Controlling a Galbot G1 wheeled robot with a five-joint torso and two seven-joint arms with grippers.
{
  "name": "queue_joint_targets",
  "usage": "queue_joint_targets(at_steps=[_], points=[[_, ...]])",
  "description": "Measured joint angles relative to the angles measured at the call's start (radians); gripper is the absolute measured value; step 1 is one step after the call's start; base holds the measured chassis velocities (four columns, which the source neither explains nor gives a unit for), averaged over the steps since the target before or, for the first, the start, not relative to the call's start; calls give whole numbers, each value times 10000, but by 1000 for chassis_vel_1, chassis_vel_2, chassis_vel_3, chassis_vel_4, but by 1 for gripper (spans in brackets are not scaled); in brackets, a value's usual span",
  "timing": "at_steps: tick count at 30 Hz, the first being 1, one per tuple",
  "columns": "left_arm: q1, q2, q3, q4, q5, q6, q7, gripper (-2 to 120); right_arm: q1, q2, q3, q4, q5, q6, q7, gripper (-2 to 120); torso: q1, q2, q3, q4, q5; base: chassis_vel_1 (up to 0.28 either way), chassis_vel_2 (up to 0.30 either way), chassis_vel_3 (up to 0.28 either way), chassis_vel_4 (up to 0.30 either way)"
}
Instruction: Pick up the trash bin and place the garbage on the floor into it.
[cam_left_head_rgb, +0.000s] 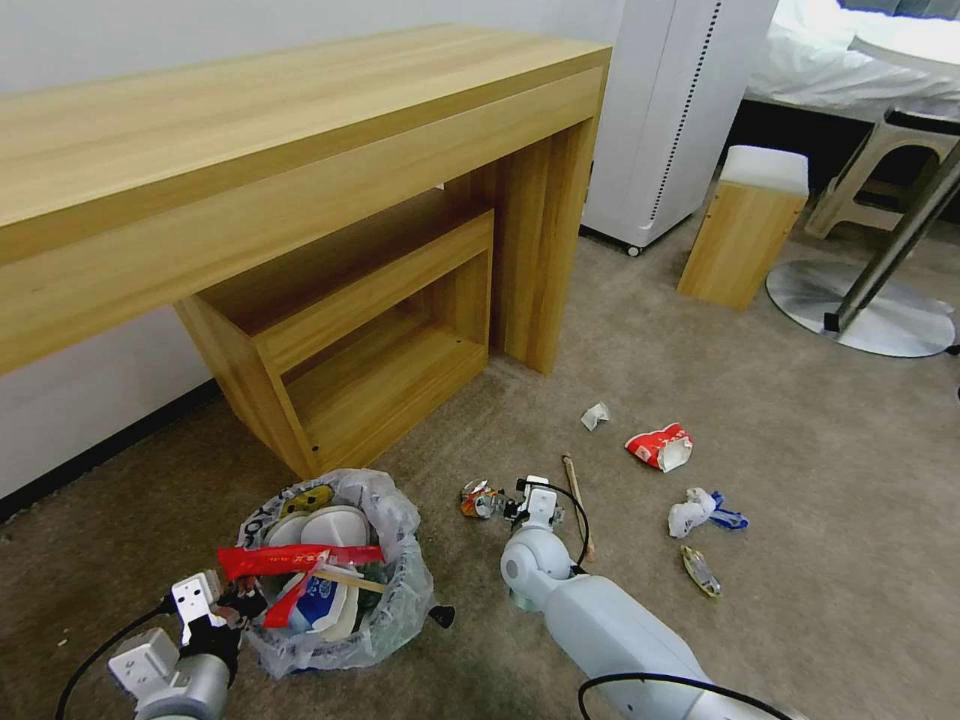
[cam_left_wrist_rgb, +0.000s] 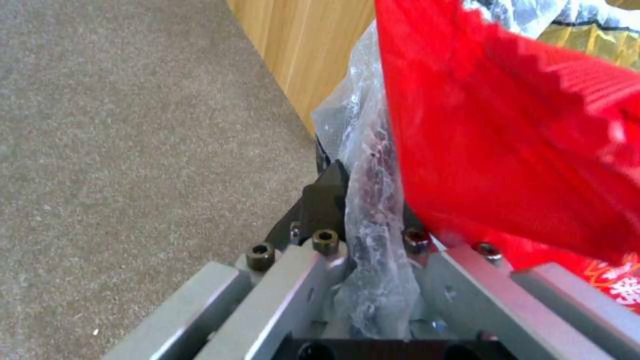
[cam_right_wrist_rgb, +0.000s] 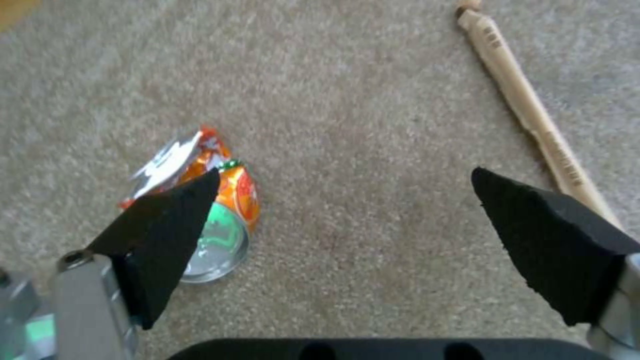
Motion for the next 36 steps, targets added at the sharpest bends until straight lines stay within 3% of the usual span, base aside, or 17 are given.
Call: queue_joint_targets(at_steps=[36], points=[[-174,53,208,85,-7,-79,32,1,669,1248,-562,-2218,-1121,254,-752,80,0,0,-1,-1,0,0,0,0,0]])
